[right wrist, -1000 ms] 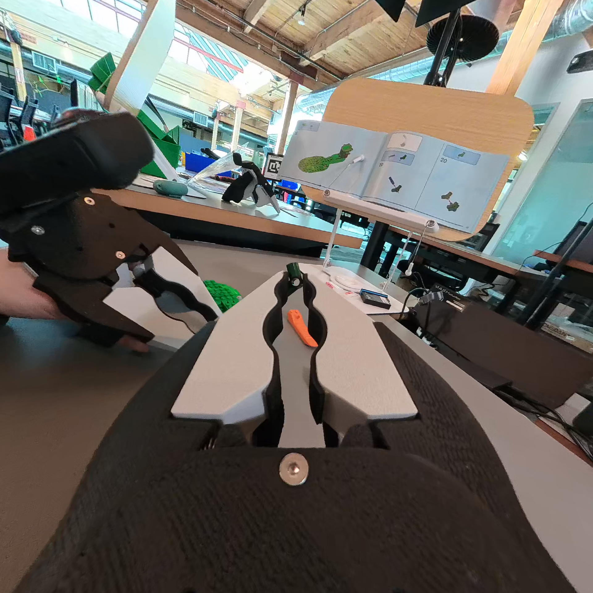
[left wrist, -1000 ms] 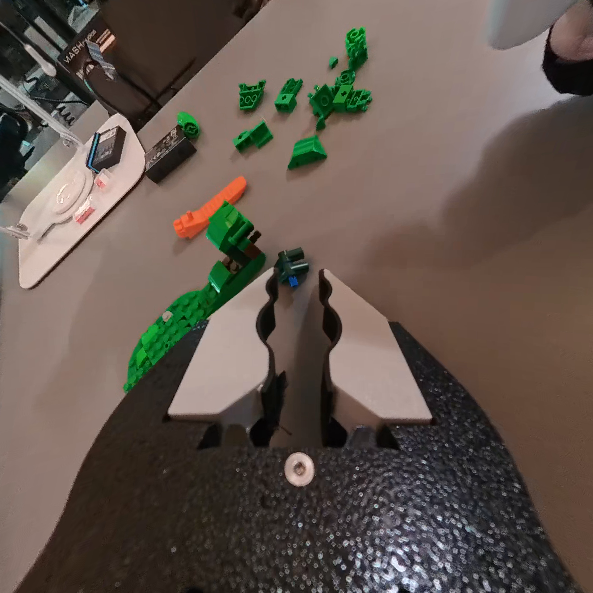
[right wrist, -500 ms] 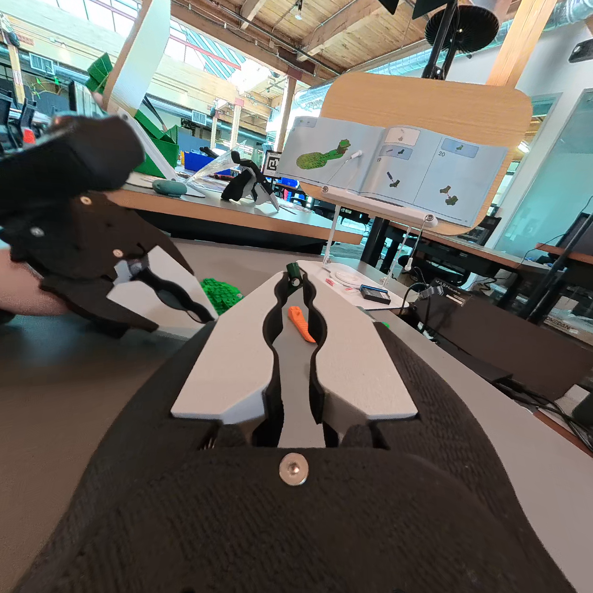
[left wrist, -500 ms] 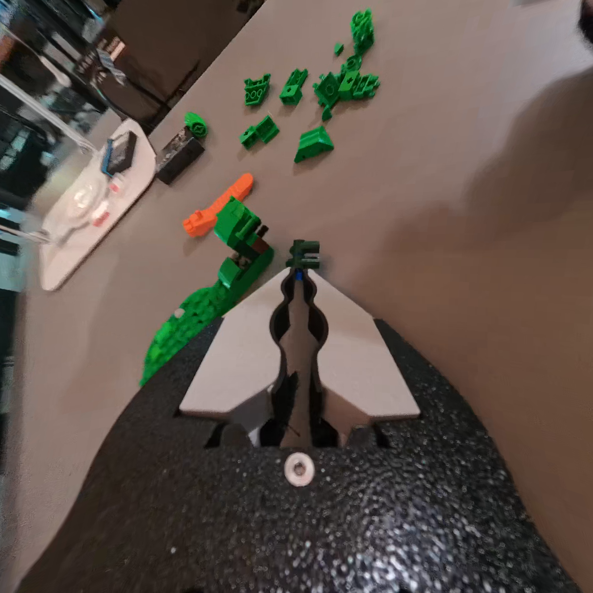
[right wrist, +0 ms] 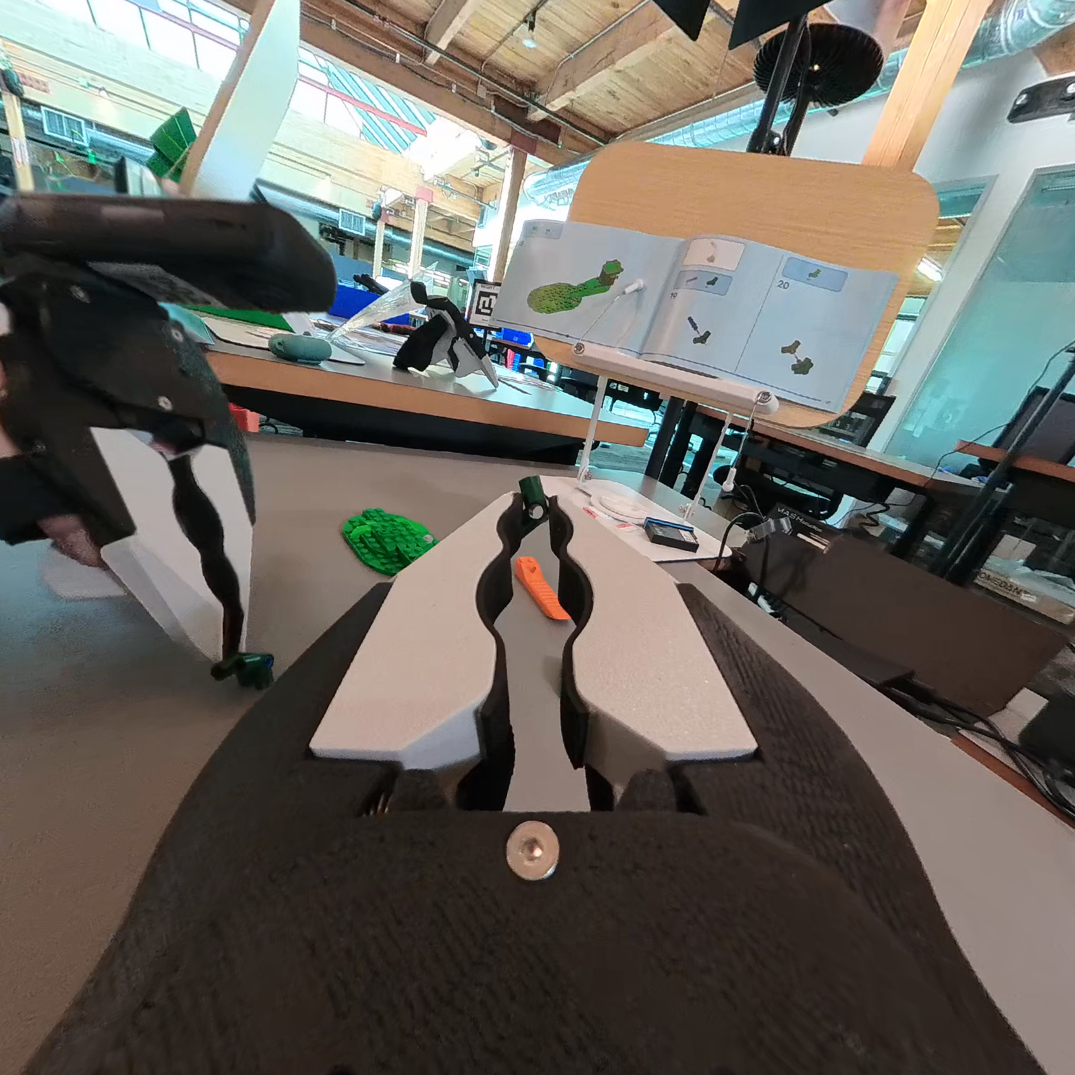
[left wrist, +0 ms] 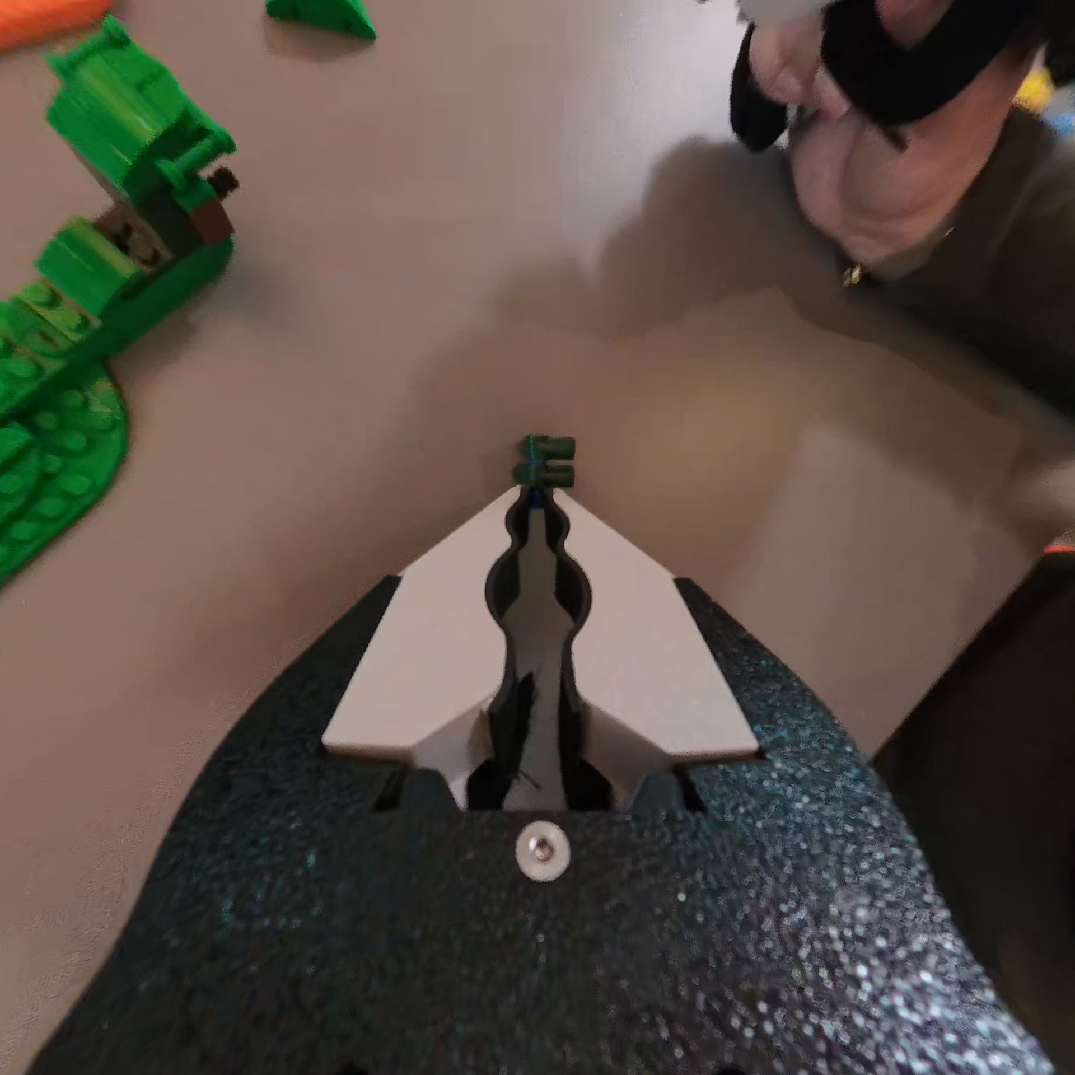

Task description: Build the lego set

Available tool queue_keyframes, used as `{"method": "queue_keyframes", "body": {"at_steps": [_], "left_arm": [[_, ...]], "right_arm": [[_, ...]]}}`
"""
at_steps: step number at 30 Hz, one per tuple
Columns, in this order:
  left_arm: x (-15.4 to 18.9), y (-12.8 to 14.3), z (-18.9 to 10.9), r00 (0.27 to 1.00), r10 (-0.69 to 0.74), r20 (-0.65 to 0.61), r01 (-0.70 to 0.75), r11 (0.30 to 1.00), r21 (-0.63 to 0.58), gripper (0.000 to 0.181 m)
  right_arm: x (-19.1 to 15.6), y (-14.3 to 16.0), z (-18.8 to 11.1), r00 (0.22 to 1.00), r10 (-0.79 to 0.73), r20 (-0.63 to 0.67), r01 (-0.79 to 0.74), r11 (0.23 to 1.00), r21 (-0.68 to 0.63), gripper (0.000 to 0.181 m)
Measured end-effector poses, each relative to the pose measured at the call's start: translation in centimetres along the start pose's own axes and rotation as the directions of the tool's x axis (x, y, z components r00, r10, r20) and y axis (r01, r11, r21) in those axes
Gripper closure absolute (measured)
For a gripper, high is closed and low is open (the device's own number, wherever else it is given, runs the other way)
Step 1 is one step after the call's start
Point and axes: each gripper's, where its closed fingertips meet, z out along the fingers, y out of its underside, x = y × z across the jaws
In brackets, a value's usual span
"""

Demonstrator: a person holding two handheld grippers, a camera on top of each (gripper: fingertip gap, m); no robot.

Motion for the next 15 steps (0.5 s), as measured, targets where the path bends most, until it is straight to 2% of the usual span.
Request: {"method": "queue_keyframes", "body": {"at_steps": [2,3,6,8,10,12,15], "left_arm": [[0.0,-0.4,0.2,0.995,-0.095,-0.041,0.097,0.994,0.049,0.179],[-0.6,-0.7,0.2,0.994,-0.107,-0.009,0.107,0.99,0.088,0.179],[-2.1,-0.9,0.2,0.987,0.001,0.163,-0.027,0.987,0.159,0.167],[-1.7,-1.0,0.3,0.977,0.048,0.209,-0.09,0.976,0.198,0.143],[-2.0,-0.8,0.3,0.957,0.086,0.277,-0.147,0.968,0.206,0.129],[-2.6,-0.8,-0.2,0.925,0.122,0.36,-0.208,0.955,0.21,0.122],[-3.1,-0.9,-0.8,0.886,0.187,0.424,-0.293,0.935,0.2,0.124]], "right_arm": [[0.1,0.0,-0.1,1.0,0.008,-0.004,-0.008,1.0,0.0,0.175],[0.2,0.0,-0.1,1.0,0.013,-0.005,-0.013,1.0,0.0,0.175],[0.2,0.1,-0.1,1.0,0.022,-0.002,-0.022,1.0,-0.003,0.175],[0.1,0.1,-0.1,1.0,0.02,0.003,-0.02,1.0,-0.007,0.175],[-0.1,0.2,0.0,1.0,0.017,0.009,-0.017,1.0,-0.011,0.175],[-0.2,0.3,0.1,1.0,0.02,0.015,-0.02,1.0,-0.016,0.174],[-0.3,0.5,0.2,0.999,0.025,0.021,-0.025,0.999,-0.025,0.175]]}}
